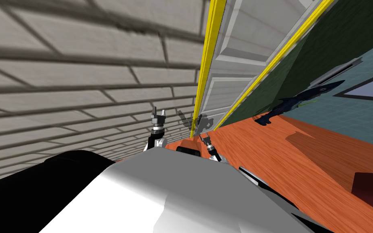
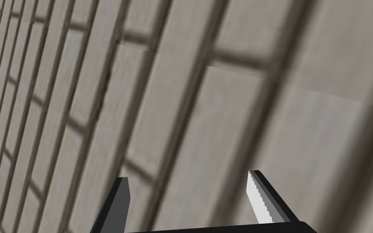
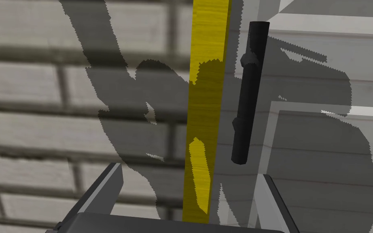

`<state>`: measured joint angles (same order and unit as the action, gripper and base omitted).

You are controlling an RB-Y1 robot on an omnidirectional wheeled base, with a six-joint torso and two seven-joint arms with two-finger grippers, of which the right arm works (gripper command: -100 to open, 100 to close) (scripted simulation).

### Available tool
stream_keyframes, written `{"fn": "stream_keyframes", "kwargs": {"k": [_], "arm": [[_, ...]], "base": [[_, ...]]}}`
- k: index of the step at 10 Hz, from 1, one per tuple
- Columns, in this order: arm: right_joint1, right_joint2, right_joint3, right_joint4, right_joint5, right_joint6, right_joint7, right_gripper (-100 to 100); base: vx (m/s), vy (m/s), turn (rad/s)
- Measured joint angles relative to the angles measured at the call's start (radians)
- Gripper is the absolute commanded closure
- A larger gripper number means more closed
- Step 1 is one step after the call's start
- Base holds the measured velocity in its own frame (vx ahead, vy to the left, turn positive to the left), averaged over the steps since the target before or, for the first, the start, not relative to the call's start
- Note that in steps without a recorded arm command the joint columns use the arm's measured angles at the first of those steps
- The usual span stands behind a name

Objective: Pull the door open

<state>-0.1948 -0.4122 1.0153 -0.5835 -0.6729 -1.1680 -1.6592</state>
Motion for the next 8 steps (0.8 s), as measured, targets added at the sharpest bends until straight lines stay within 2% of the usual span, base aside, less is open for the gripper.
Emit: {"fn": "stream_keyframes", "kwargs": {"k": [1,3,4,5,6,8], "arm": [[-0.005,-0.01,0.012,0.005,-0.009,-0.002,-0.014,-100],[-0.017,-0.012,0.027,0.035,-0.019,-0.011,-0.036,-100],[-0.032,-0.004,0.042,0.083,-0.024,-0.028,-0.061,-100],[-0.044,-0.005,0.055,0.114,-0.032,-0.042,-0.086,-100],[-0.047,-0.024,0.071,0.11,-0.045,-0.042,-0.101,-100],[-0.071,-0.023,0.099,0.173,-0.061,-0.062,-0.145,-100]], "base": [[0.052,0.01,0.009],[0.066,0.018,0.014],[0.087,0.046,0.017],[0.094,0.041,0.021],[0.105,0.021,0.014],[0.096,0.027,0.018]]}}
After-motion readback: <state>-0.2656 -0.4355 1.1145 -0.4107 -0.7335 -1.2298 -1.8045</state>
